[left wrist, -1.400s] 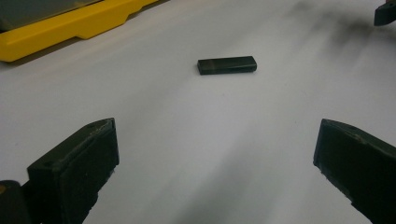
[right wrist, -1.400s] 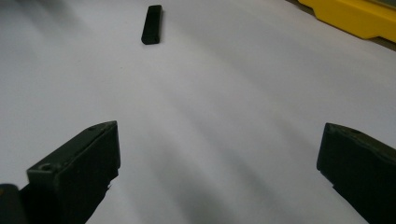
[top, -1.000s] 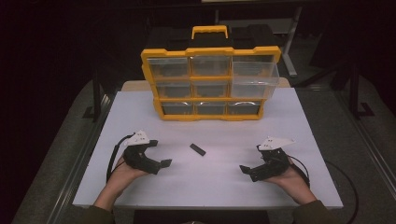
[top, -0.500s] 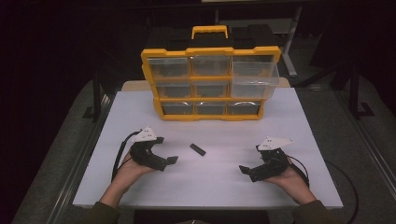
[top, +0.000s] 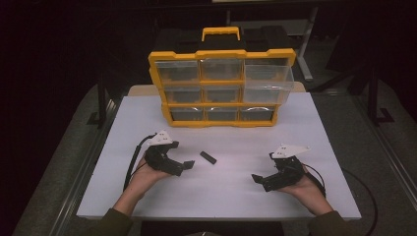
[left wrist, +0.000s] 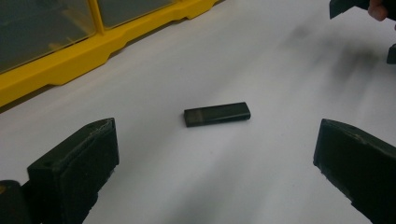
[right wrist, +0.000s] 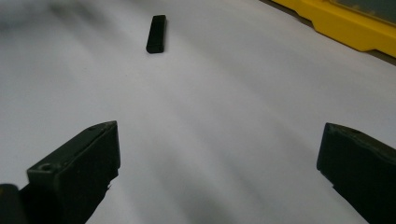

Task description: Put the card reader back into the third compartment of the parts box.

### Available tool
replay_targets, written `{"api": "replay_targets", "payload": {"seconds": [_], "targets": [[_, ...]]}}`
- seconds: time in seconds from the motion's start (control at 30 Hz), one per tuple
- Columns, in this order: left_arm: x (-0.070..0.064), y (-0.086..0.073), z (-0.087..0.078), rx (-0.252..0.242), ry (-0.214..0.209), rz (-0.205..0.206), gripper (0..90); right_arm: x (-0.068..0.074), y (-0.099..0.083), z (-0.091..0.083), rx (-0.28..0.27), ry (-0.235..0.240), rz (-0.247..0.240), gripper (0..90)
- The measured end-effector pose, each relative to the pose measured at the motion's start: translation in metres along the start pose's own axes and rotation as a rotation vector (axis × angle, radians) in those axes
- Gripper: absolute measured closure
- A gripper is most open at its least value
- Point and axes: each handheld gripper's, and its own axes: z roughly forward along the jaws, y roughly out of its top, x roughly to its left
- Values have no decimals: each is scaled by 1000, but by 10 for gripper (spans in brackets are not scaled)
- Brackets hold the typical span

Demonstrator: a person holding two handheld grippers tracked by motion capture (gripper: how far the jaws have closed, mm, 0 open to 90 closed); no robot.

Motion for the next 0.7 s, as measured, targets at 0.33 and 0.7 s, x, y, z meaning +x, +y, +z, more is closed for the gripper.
{"api": "replay_targets", "payload": {"seconds": [0.33,0.7], "targets": [[-2,8,14,-10,0,-4,0,-1,0,0,-4,-2,-1,0],[0,13,26,-17,-12,-17,0,0,0,0,1,-2,-2,0]]}}
